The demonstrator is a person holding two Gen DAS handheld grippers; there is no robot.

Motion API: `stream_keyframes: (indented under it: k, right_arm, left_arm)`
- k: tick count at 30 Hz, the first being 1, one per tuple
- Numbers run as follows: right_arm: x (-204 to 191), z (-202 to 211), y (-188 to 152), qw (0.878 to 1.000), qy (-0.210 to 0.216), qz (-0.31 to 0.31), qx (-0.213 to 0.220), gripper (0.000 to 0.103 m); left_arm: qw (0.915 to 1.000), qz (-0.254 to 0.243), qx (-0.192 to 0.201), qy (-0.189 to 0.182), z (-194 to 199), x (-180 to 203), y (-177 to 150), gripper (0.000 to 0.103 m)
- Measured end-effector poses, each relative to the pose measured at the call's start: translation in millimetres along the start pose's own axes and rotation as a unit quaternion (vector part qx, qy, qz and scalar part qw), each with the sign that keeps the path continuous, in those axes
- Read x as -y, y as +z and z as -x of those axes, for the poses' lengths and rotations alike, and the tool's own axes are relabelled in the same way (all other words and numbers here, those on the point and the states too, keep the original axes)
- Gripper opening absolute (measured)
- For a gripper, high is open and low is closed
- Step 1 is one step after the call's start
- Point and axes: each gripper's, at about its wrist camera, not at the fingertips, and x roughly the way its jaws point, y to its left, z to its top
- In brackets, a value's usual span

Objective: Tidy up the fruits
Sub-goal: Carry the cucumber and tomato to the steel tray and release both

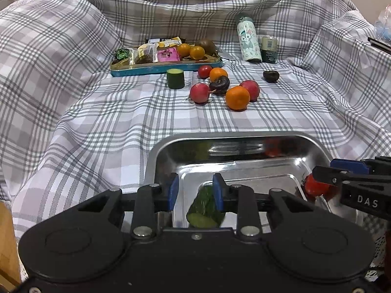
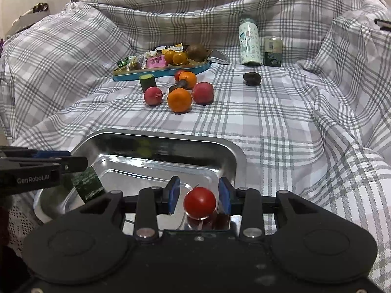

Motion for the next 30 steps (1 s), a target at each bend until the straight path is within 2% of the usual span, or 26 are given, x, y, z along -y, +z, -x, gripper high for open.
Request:
stream_keyframes:
  k: [30]
  right_arm:
    - [0.6, -1.3, -0.7, 1.0, -0.009, -0.01, 0.01, 0.038]
  left_arm:
    - [1.0, 0.006, -0.004, 0.0, -4.3, -1.1, 0.3, 0.039]
